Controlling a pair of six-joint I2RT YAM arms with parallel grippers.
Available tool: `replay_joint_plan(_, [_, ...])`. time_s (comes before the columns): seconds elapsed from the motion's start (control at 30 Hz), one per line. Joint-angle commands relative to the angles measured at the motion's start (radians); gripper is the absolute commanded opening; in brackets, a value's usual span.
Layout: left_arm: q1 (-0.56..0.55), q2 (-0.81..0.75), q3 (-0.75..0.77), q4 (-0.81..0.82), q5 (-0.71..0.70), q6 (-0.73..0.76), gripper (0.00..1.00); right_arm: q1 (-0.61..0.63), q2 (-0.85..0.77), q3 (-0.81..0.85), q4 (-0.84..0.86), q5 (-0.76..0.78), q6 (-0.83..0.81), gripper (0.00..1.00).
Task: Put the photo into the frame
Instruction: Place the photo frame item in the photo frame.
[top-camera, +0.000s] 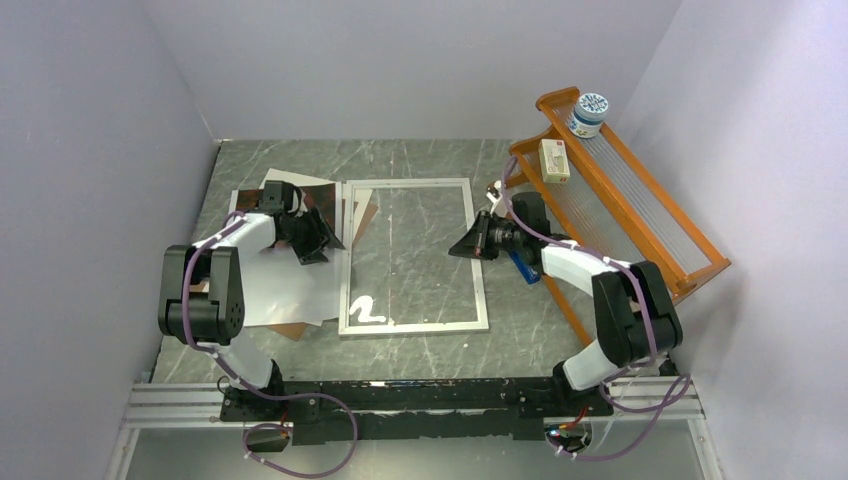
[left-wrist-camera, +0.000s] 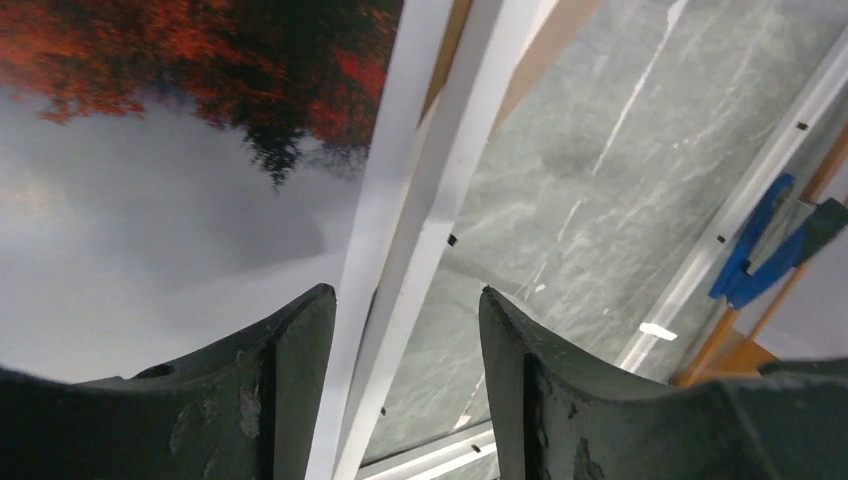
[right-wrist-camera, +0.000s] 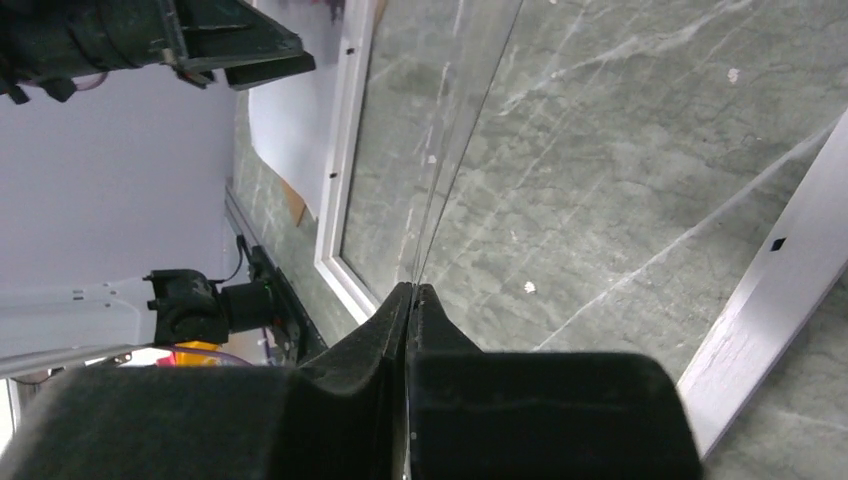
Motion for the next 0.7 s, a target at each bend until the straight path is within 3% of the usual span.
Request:
replay_joint_plan(0.0, [-0.005,-0.051,-0.009,0.004,-0.1,-0.008,0.6,-0.004,-0.11,0.044,-0.022,-0.021,-0.002,0.0])
replay_joint_plan(0.43, [-0.005,-0.259,-0.032,-0.112,-0.382,-0.103,0.61,0.0,-0.238,0.111,0.075,-0.166,0.161,0.0])
replay_joint_plan(0.67, [-0.005,-0.292,-0.029,-0.149,-0.434,-0.124,0.63,0.031,-0.221,0.145,0.127,-0.196,0.189,0.0])
